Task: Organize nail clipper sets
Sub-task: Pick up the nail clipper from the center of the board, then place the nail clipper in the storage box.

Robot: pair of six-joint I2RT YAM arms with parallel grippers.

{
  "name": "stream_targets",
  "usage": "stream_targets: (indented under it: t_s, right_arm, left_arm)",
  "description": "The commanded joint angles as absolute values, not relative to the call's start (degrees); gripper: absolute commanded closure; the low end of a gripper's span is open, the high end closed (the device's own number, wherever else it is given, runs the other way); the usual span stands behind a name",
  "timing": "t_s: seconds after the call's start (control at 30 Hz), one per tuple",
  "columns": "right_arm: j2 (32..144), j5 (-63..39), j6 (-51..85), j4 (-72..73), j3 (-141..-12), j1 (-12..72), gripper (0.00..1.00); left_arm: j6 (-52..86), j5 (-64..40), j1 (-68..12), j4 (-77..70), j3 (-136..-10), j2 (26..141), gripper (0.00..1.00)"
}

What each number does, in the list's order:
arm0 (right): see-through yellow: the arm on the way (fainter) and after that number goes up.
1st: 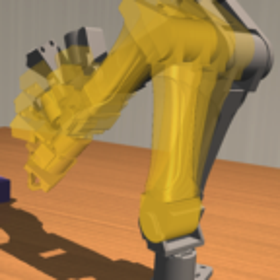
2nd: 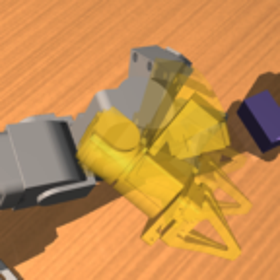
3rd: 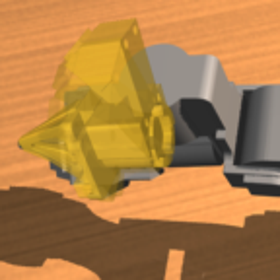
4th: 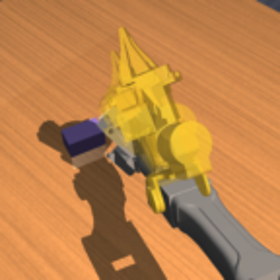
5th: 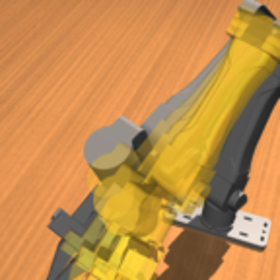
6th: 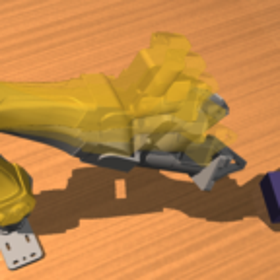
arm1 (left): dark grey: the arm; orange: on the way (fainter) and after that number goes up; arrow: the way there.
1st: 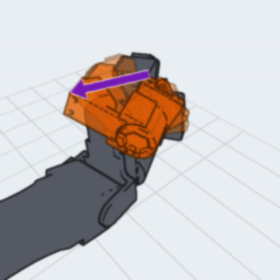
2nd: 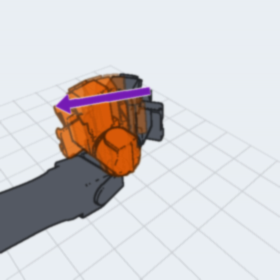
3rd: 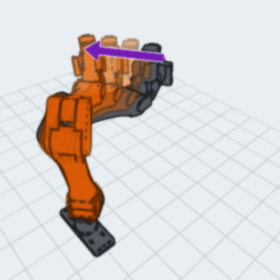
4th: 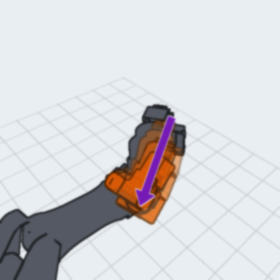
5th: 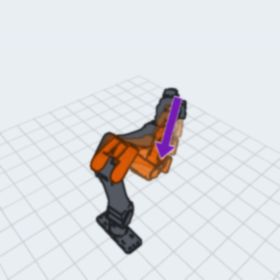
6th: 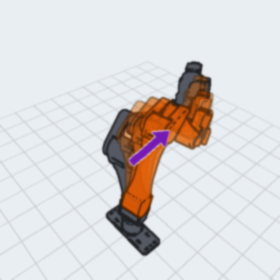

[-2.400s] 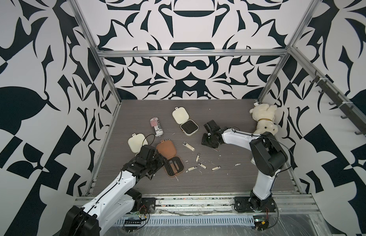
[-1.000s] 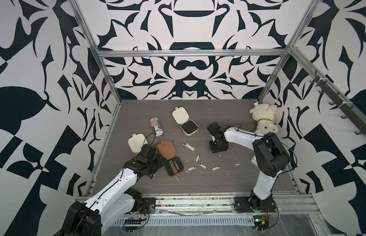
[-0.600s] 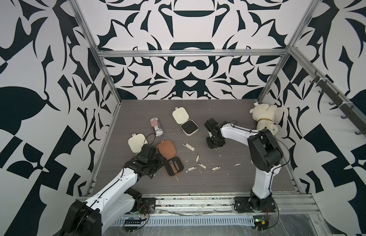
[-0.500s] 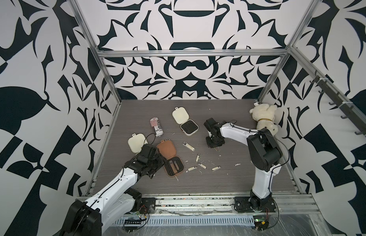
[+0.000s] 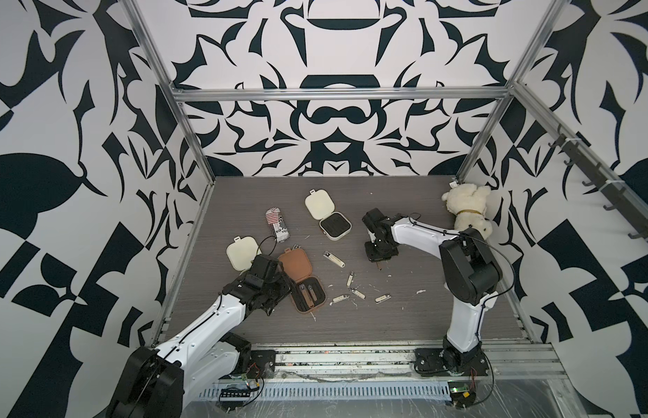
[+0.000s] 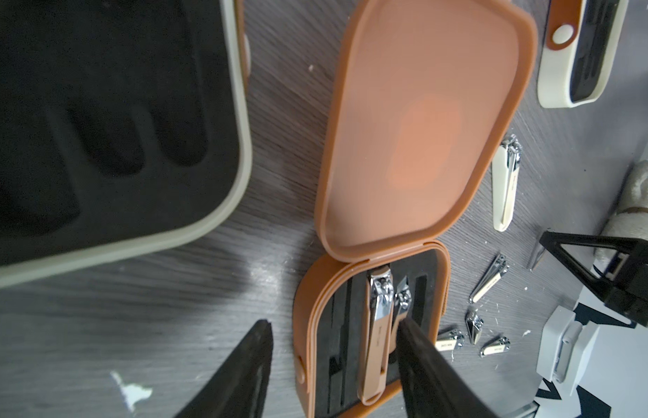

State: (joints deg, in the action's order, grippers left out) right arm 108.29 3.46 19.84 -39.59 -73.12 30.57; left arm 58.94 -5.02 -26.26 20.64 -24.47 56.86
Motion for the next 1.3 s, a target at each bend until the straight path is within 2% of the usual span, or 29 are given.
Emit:
stream_targets:
  t_s: [0.0,0.17,0.33,0.47,0.77,1.27]
  right_arm:
    - [103.23,4.17,22.44,-41.13,-74.21,35.09,0.91]
    - [102.86,6.35,27.26,-40.43,-76.8,45.19,0.92]
    - [107.3,9.46,30.41,-39.44,-82.68,55.05,0.94]
    - [111.37,12.78,31.84,-38.57,-87.12,59.56,0.95]
    - [115.67,12.43,33.62,-34.2,-88.33,62.4,0.96]
    - [115.22,11.64,34.71,-32.63,-88.02,64.29,0.96]
  left_arm:
    - [57.77,-3.65,-26.27,22.01,-25.14,57.59,0.41]
    - [57.4,-2.52,-26.28,22.09,-24.53,58.23,0.42]
    - [57.06,-2.79,-26.27,20.95,-23.99,59.54,0.45]
    - [56.73,-3.22,-26.27,19.71,-23.38,60.86,0.49]
    - [56.87,-3.34,-26.28,18.71,-21.72,61.03,0.54]
    - [57.57,-2.9,-26.2,18.52,-20.08,59.78,0.57]
